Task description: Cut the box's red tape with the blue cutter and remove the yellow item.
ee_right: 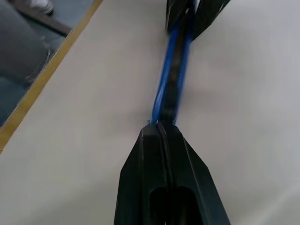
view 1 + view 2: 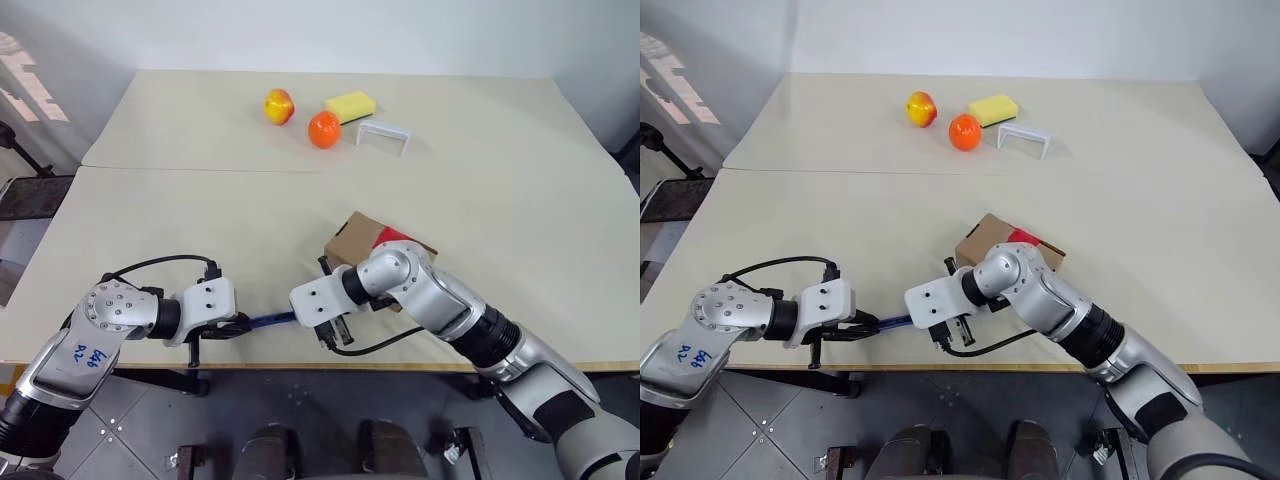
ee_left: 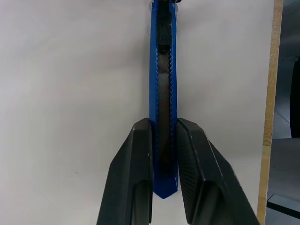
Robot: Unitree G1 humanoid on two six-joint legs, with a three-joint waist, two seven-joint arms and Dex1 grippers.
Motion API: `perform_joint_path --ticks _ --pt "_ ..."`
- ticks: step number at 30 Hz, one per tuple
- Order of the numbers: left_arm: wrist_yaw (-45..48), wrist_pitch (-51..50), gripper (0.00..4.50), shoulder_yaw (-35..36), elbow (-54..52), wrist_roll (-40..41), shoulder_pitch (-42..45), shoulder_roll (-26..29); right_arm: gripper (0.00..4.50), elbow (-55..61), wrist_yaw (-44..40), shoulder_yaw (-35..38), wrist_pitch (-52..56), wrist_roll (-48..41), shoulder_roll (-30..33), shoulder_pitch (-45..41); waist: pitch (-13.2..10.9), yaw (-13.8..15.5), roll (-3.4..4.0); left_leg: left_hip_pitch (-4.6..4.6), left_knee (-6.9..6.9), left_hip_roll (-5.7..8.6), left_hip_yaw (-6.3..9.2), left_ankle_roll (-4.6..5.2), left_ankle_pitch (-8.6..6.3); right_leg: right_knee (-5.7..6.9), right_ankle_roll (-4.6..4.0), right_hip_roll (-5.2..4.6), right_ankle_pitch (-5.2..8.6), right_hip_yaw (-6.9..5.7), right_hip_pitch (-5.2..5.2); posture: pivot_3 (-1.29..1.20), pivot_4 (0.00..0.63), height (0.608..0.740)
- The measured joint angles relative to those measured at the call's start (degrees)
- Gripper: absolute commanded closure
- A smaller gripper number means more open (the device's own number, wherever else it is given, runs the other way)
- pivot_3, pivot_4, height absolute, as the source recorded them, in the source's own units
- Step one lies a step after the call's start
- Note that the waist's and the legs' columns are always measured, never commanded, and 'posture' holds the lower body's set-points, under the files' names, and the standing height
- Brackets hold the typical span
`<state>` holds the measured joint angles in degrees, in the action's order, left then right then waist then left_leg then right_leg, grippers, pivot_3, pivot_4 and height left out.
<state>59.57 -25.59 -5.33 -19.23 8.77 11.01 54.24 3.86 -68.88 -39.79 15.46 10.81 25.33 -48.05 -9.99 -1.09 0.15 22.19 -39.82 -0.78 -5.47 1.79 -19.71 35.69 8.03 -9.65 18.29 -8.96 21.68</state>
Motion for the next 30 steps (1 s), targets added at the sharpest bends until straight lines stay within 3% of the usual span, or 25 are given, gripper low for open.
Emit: perform_joint_path --ticks 30 --pt "-0.4 0.05 3.99 1.25 -0.69 0.01 -1.78 -0.15 4.48 -10.02 2.86 0.06 -5.44 2.75 -11.41 -0.47 0.03 -0.47 0.05 -0.13 0.07 -0.03 0.0 -0.04 0.01 0.01 0.0 0.08 0.0 0.05 -0.08 0.0 0.15 0.74"
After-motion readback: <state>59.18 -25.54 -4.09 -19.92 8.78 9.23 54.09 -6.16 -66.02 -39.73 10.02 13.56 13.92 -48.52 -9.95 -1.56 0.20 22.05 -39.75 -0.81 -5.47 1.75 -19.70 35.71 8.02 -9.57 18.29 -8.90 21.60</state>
